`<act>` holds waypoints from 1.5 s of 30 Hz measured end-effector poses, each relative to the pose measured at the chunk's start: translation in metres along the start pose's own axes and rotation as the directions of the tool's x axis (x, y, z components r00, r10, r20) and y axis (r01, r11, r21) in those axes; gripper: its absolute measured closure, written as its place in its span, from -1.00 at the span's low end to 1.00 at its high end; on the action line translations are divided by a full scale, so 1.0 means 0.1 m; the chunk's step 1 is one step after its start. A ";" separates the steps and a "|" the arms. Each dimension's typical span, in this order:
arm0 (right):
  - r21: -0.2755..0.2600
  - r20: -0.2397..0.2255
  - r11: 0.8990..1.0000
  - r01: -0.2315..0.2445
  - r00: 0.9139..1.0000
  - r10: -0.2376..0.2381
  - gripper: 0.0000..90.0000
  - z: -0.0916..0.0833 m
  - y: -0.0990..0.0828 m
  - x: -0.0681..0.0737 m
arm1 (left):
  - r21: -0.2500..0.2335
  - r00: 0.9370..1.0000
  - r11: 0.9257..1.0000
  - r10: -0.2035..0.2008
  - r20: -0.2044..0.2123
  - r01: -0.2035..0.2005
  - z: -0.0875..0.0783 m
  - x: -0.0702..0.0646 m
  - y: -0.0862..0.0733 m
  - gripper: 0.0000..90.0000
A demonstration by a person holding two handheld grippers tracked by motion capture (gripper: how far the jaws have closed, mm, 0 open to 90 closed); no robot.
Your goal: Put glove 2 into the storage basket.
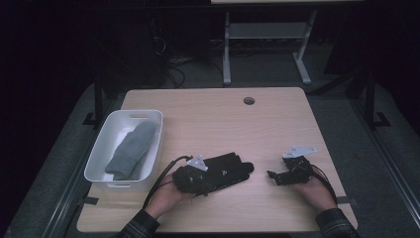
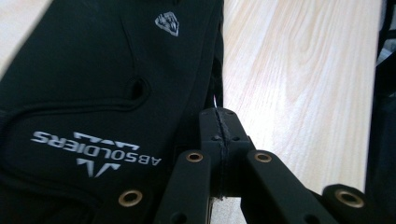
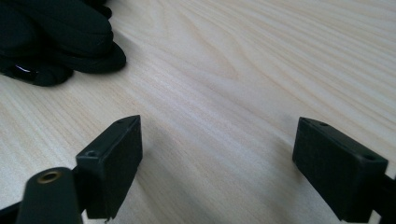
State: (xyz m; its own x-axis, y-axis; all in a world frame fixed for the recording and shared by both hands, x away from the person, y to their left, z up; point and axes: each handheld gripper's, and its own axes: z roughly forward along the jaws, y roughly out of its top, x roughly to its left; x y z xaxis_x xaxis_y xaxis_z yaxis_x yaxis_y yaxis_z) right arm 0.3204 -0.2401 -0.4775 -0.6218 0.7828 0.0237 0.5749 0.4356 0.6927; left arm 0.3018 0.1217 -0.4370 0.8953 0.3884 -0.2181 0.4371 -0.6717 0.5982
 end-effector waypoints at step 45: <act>-0.040 -0.010 0.999 -0.001 1.000 0.001 -0.72 0.03 -0.04 0.00 | 0.054 0.988 0.991 0.128 -0.083 -0.124 0.45 0.43 0.36 -0.56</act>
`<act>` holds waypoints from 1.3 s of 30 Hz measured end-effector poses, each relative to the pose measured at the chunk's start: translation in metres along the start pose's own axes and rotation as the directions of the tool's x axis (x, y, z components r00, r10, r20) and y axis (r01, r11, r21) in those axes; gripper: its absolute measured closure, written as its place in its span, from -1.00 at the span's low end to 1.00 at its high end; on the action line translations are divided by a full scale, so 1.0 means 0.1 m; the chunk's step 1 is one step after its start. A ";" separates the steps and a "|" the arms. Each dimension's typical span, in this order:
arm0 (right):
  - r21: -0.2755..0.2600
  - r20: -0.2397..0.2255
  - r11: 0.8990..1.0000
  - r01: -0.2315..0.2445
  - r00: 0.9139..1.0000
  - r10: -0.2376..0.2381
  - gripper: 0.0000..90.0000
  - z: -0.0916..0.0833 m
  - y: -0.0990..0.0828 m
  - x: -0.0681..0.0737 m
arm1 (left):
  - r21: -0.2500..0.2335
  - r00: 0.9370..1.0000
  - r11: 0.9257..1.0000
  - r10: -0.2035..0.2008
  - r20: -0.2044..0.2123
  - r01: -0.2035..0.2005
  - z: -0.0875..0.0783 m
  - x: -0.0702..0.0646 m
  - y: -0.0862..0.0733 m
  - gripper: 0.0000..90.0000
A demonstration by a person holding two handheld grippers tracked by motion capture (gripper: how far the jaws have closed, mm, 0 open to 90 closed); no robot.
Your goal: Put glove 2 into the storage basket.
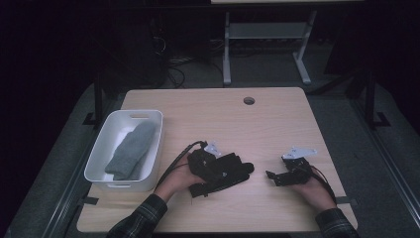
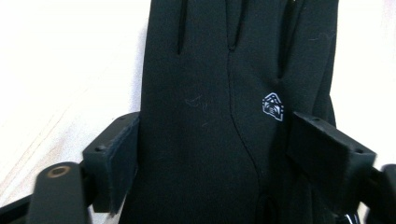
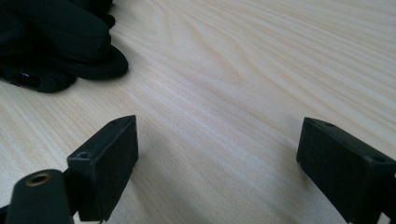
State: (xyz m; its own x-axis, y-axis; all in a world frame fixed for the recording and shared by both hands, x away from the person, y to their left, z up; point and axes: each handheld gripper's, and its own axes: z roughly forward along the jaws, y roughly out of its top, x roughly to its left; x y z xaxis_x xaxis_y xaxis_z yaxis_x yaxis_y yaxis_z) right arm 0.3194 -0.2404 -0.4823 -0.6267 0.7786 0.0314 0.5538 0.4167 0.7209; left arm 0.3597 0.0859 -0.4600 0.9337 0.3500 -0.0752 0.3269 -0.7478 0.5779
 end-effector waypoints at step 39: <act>0.000 -0.004 1.000 -0.004 1.000 0.004 -0.72 0.01 0.01 0.02 | -0.082 0.986 0.984 -0.154 0.057 0.159 -0.89 0.13 0.18 0.54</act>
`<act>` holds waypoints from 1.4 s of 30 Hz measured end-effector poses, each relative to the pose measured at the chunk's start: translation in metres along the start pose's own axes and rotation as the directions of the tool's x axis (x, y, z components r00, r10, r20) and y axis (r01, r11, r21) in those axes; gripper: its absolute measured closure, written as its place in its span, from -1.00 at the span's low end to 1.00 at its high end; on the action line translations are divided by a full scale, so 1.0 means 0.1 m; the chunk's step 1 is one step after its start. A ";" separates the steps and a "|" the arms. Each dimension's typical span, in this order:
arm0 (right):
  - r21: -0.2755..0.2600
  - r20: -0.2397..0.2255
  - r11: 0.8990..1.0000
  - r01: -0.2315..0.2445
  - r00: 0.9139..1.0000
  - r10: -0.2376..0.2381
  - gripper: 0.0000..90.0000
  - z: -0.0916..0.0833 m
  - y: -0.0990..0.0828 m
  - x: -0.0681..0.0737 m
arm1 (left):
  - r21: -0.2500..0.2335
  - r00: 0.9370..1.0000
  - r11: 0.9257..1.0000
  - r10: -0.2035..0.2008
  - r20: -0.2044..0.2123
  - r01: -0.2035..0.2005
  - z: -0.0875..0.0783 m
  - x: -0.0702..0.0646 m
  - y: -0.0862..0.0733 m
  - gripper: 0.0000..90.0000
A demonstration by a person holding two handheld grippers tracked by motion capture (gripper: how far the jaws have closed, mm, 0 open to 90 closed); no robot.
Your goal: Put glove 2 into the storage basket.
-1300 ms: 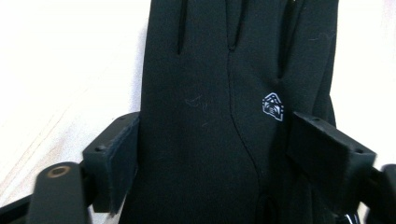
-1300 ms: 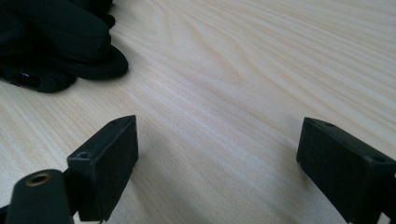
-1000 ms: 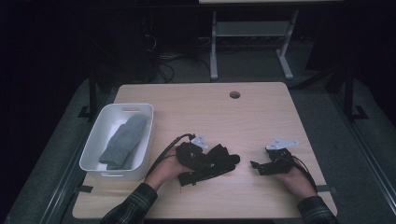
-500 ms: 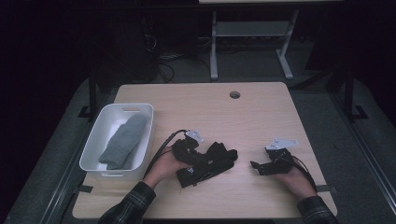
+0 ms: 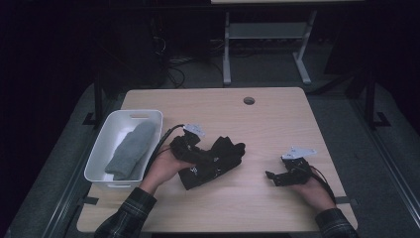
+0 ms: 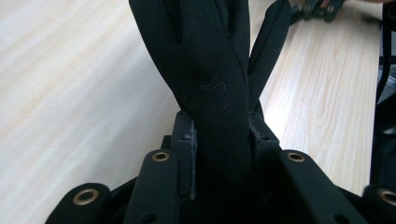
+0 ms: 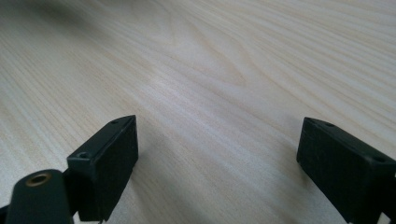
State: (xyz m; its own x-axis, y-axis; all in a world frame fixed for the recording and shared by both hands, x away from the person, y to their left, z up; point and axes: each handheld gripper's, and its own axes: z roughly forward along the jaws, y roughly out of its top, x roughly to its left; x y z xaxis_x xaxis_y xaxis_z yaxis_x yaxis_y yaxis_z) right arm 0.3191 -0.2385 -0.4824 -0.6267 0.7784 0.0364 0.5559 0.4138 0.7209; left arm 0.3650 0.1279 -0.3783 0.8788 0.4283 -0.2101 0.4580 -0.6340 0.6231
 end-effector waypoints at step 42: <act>0.001 0.002 1.000 -0.004 1.000 0.004 -0.72 0.00 0.00 0.00 | -0.191 0.871 0.919 -0.388 -0.301 0.344 -1.85 0.87 -0.89 0.54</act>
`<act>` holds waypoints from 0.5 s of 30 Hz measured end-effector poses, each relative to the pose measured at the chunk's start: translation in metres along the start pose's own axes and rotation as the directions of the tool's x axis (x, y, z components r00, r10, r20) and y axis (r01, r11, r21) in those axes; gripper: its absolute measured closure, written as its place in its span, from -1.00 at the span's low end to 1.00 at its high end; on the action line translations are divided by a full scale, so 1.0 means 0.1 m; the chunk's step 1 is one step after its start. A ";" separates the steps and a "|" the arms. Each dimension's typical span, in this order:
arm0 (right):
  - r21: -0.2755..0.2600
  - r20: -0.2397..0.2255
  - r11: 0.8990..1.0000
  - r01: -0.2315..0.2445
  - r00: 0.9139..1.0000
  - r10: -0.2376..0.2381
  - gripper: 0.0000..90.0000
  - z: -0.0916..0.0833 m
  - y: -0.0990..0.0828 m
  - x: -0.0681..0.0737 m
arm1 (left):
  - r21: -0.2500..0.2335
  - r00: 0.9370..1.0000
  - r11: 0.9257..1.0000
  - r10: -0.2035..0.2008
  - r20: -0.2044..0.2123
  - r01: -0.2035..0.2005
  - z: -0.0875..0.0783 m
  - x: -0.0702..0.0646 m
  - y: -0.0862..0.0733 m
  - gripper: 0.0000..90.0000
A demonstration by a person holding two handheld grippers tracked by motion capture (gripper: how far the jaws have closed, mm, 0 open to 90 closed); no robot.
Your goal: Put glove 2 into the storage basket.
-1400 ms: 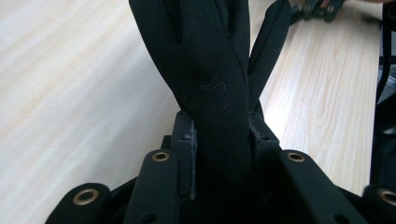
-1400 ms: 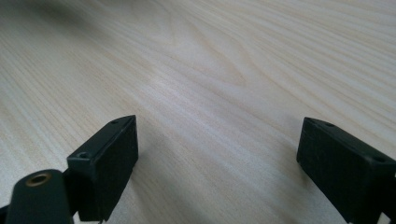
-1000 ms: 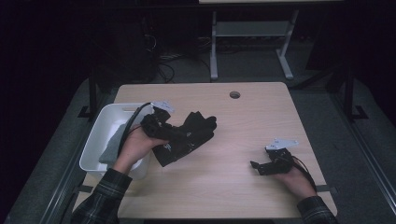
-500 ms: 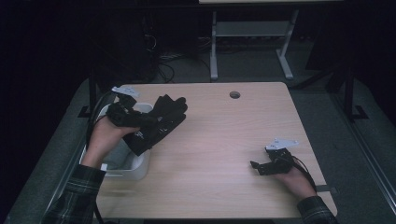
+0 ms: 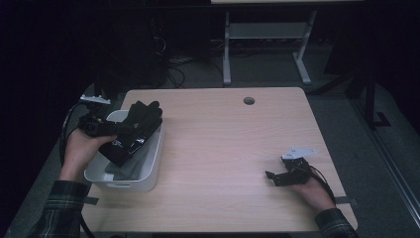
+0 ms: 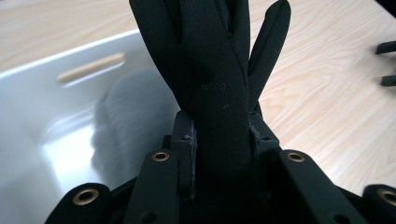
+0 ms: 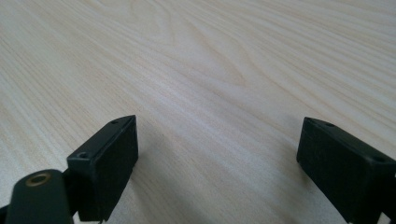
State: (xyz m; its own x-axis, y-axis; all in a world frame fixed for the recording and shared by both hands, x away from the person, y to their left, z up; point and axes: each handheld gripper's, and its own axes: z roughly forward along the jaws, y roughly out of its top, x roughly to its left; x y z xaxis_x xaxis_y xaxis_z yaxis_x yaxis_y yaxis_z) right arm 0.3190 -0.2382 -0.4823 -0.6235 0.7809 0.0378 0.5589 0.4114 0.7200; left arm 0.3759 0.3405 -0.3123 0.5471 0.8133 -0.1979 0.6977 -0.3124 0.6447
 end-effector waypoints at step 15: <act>0.000 0.001 1.000 -0.001 1.000 0.001 -0.72 0.00 0.00 0.00 | 0.054 0.993 0.991 -0.118 -0.010 0.119 0.27 0.33 -0.31 0.52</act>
State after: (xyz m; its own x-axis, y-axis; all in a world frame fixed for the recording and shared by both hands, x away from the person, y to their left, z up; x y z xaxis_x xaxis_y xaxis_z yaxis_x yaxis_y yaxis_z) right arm 0.3190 -0.2380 -0.4823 -0.6227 0.7815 0.0380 0.5593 0.4106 0.7201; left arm 0.3848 0.3637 -0.3592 0.4560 0.8496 -0.2650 0.7817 -0.2400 0.5756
